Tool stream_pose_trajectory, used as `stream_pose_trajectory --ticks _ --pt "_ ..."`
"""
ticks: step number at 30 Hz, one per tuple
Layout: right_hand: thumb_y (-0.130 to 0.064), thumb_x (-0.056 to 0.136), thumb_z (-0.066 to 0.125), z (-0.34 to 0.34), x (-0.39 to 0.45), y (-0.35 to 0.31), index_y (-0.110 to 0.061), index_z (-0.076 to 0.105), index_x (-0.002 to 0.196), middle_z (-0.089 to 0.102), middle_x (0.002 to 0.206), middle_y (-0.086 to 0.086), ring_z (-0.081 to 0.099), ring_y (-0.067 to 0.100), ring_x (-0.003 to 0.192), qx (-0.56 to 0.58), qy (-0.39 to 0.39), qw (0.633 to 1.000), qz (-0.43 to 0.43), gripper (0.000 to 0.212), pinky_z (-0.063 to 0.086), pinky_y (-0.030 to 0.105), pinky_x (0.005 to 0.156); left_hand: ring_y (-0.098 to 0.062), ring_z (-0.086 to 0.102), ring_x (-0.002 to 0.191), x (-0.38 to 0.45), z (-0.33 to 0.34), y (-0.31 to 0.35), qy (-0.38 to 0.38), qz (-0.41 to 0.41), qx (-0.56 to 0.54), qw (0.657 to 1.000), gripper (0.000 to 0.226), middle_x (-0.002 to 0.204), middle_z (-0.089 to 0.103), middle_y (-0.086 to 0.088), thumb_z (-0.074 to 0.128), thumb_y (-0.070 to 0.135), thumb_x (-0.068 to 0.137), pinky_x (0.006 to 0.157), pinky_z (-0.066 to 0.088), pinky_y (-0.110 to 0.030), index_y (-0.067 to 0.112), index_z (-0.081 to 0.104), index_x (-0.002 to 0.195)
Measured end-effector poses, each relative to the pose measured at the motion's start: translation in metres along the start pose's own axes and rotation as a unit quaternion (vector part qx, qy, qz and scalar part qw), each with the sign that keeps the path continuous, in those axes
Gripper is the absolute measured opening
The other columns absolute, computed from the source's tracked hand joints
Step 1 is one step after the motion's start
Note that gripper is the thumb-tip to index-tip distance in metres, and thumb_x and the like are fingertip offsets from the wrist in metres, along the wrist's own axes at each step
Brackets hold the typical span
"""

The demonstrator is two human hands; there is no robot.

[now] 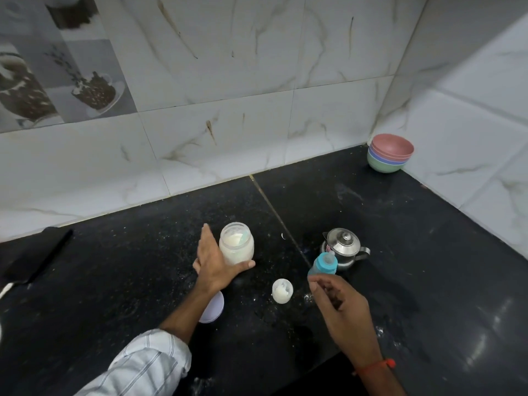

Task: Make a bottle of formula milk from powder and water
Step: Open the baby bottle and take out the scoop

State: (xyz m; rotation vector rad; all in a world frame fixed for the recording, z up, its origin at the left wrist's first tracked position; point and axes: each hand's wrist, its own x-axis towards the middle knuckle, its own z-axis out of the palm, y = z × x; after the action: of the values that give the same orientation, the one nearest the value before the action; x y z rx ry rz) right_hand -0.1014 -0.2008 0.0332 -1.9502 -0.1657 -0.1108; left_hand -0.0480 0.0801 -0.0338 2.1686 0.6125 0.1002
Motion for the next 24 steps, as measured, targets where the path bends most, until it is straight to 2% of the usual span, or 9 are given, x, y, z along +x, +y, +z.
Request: stream_pose_trajectory --ticks 2,5,7,10,13,15,19,22,24 --pt "-0.006 0.089 0.076 -0.002 0.002 0.005 -0.036 0.071 0.103 0.069 0.092 -0.011 0.067 0.01 0.074 -0.009 0.056 0.998 0.002 0.033 0.053 0.015 0.07 -0.029 0.008 0.159 -0.03 0.0 0.001 0.064 0.014 -0.021 0.998 0.15 0.174 0.004 -0.003 0.093 0.064 0.057 0.122 0.014 -0.061 0.026 -0.004 0.164" --pt "-0.011 0.088 0.077 -0.004 0.012 0.014 -0.031 0.063 0.123 0.057 0.101 -0.009 0.055 0.007 0.071 -0.074 0.102 0.992 0.02 0.043 0.046 0.01 0.068 -0.026 0.03 0.144 -0.081 0.014 -0.005 0.132 0.125 -0.022 0.983 0.107 0.158 0.029 -0.004 0.082 0.068 0.07 0.115 0.027 -0.051 0.024 0.031 0.155" --pt "-0.023 0.088 0.077 -0.002 0.022 0.023 -0.031 0.054 0.136 0.051 0.119 -0.007 0.056 0.004 0.088 -0.111 0.077 0.99 0.047 0.053 0.051 0.019 0.077 -0.019 0.038 0.135 -0.105 0.029 -0.006 0.084 0.186 -0.001 0.979 0.081 0.146 0.036 0.005 0.07 0.067 0.079 0.111 0.032 -0.043 0.03 0.042 0.146" --pt "-0.038 0.087 0.076 0.002 0.033 0.031 -0.035 0.041 0.147 0.042 0.139 -0.007 0.052 0.017 0.124 -0.166 0.023 0.984 0.064 0.07 0.056 0.045 0.088 -0.003 0.035 0.13 -0.126 0.048 0.003 -0.031 0.223 0.005 0.974 0.058 0.14 0.033 0.021 0.065 0.059 0.091 0.111 0.035 -0.039 0.046 0.041 0.142" --pt "-0.043 0.089 0.073 0.006 0.042 0.029 -0.039 0.033 0.15 0.038 0.146 -0.005 0.046 0.018 0.131 -0.232 0.0 0.971 0.064 0.073 0.055 0.049 0.085 0.003 0.03 0.132 -0.138 0.061 0.015 -0.101 0.262 0.018 0.96 0.056 0.143 0.029 0.031 0.061 0.054 0.094 0.113 0.034 -0.036 0.051 0.037 0.143" --pt "-0.039 0.089 0.074 0.007 0.048 0.03 -0.034 0.038 0.145 0.043 0.145 -0.005 0.05 0.02 0.13 -0.242 0.015 0.969 0.051 0.067 0.053 0.044 0.08 0.003 0.029 0.134 -0.142 0.064 0.019 -0.128 0.266 0.022 0.955 0.056 0.145 0.028 0.032 0.059 0.054 0.094 0.115 0.033 -0.036 0.051 0.036 0.146" --pt "-0.032 0.09 0.074 0.004 0.051 0.032 -0.029 0.046 0.133 0.056 0.128 -0.01 0.057 0.019 0.123 -0.201 0.013 0.978 0.052 0.051 0.045 0.034 0.081 0.0 0.03 0.139 -0.143 0.061 0.026 -0.137 0.253 0.011 0.958 0.056 0.147 0.026 0.035 0.058 0.053 0.096 0.118 0.031 -0.034 0.054 0.034 0.147" --pt "-0.033 0.088 0.077 -0.003 0.044 0.029 -0.034 0.046 0.13 0.059 0.13 -0.009 0.059 0.015 0.118 -0.175 0.004 0.984 0.044 0.052 0.05 0.033 0.084 0.006 0.022 0.143 -0.145 0.059 0.036 -0.137 0.239 -0.002 0.961 0.065 0.153 0.022 0.034 0.058 0.056 0.097 0.123 0.025 -0.031 0.055 0.024 0.152" --pt "-0.03 0.085 0.081 -0.009 0.037 0.02 -0.041 0.046 0.126 0.064 0.121 -0.011 0.064 0.013 0.103 -0.122 -0.004 0.992 0.029 0.055 0.056 0.034 0.082 0.011 0.013 0.144 -0.145 0.061 0.043 -0.128 0.221 0.009 0.967 0.082 0.16 0.014 0.032 0.058 0.065 0.092 0.123 0.019 -0.028 0.047 0.014 0.159"
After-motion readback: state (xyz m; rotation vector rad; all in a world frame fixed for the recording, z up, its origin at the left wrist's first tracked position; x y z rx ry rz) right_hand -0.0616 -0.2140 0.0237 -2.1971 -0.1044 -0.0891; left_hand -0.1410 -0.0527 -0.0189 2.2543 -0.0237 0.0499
